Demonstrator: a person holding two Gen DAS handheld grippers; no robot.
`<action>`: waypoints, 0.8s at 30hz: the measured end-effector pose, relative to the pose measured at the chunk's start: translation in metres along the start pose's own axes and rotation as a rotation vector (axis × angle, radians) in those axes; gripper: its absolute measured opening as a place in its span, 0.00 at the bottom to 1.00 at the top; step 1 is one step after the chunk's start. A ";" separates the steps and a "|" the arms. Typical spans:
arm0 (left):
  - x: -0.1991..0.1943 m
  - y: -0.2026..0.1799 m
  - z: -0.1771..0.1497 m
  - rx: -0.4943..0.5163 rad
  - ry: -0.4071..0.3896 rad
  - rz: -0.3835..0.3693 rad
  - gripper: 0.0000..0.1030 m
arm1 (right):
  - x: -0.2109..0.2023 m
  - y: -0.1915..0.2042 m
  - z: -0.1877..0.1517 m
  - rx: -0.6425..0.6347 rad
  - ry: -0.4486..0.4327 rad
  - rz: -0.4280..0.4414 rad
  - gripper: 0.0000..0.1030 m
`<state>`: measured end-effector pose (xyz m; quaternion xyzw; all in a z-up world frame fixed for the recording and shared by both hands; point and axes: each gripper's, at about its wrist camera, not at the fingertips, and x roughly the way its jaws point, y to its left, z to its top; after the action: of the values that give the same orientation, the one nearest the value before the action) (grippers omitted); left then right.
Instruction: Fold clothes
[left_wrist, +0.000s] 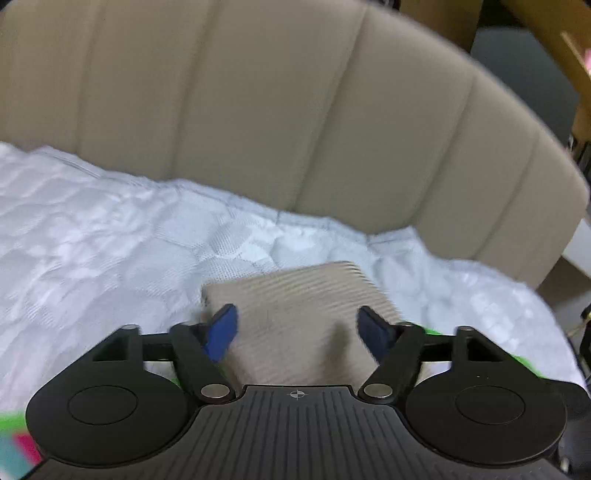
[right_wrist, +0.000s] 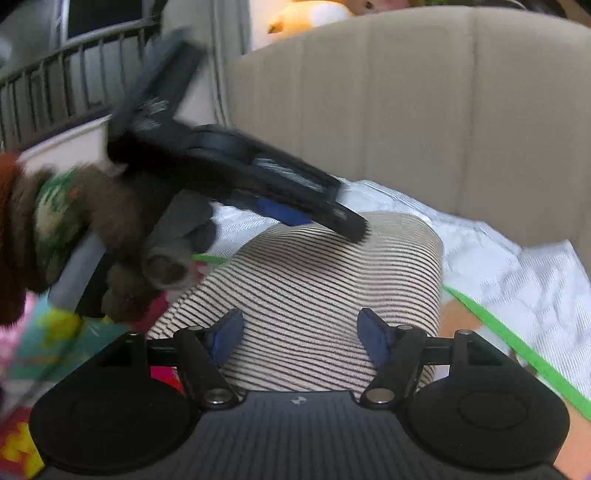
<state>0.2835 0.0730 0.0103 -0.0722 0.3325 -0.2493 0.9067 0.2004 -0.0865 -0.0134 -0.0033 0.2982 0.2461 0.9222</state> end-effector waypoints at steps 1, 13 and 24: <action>-0.021 -0.006 -0.008 0.004 -0.023 0.023 0.92 | -0.011 -0.003 0.001 0.039 0.002 0.011 0.83; -0.193 -0.088 -0.137 -0.141 -0.057 0.291 1.00 | -0.149 0.027 -0.046 0.224 0.039 -0.186 1.00; -0.192 -0.116 -0.176 -0.046 -0.025 0.369 1.00 | -0.188 0.048 -0.085 0.260 0.040 -0.315 1.00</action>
<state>-0.0016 0.0751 0.0187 -0.0340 0.3344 -0.0699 0.9392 0.0006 -0.1426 0.0269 0.0642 0.3414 0.0583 0.9359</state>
